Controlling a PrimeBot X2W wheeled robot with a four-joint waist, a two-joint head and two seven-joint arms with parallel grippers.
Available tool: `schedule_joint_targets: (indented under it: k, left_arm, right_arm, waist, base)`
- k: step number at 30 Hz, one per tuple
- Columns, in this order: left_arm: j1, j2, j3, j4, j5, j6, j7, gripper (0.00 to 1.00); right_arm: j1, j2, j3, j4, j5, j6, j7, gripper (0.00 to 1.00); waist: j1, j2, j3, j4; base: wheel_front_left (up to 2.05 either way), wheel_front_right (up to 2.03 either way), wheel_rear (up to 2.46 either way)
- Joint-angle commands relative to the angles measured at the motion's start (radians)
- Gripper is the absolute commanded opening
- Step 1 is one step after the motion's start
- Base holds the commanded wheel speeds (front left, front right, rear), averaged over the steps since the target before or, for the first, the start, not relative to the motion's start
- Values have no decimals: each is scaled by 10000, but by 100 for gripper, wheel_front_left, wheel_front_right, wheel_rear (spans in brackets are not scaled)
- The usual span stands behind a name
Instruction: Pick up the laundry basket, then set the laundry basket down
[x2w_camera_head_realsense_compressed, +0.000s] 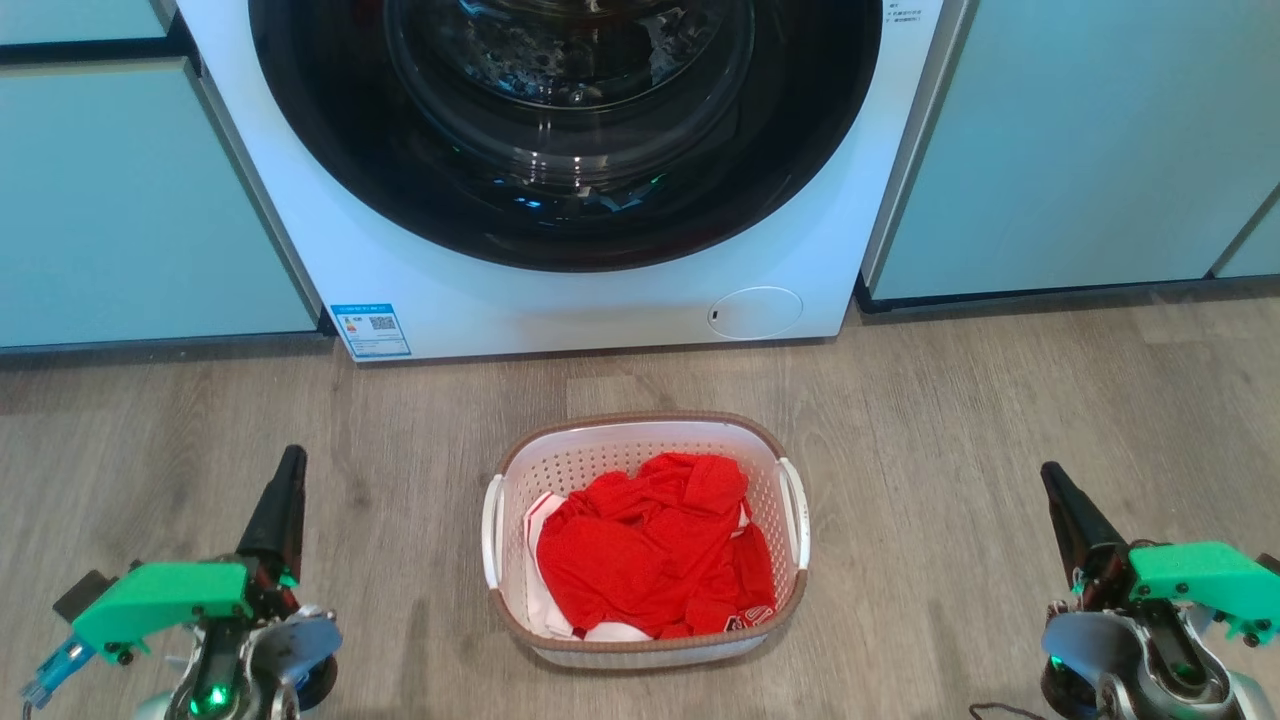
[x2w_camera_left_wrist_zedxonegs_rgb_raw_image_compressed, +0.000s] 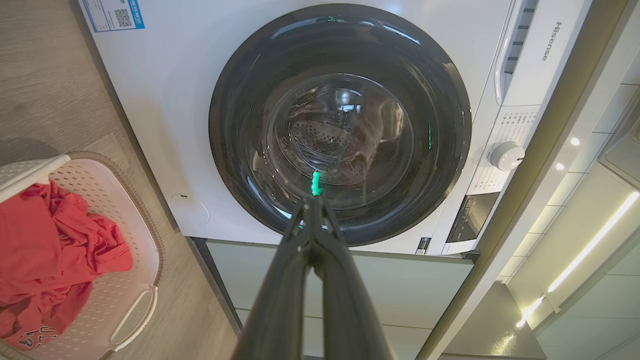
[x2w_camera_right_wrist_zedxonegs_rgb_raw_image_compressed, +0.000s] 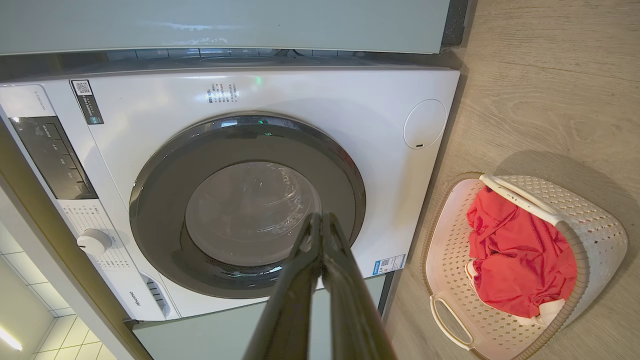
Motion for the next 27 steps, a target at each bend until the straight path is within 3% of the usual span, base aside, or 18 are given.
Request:
schedule_joint_targets:
  k: [1, 27]
  left_arm:
    - [-512, 85, 352, -297, 76, -69, 68, 0]
    - [-512, 85, 352, -297, 76, -69, 68, 0]
  right_arm:
    - [-470, -73, 181, -353, -99, 27, 71, 0]
    - [-470, -73, 181, -353, -99, 27, 71, 0]
  waist:
    - [0, -1, 0, 0]
    - [0, -1, 0, 0]
  base:
    - [0, 0, 0]
    - [0, 0, 0]
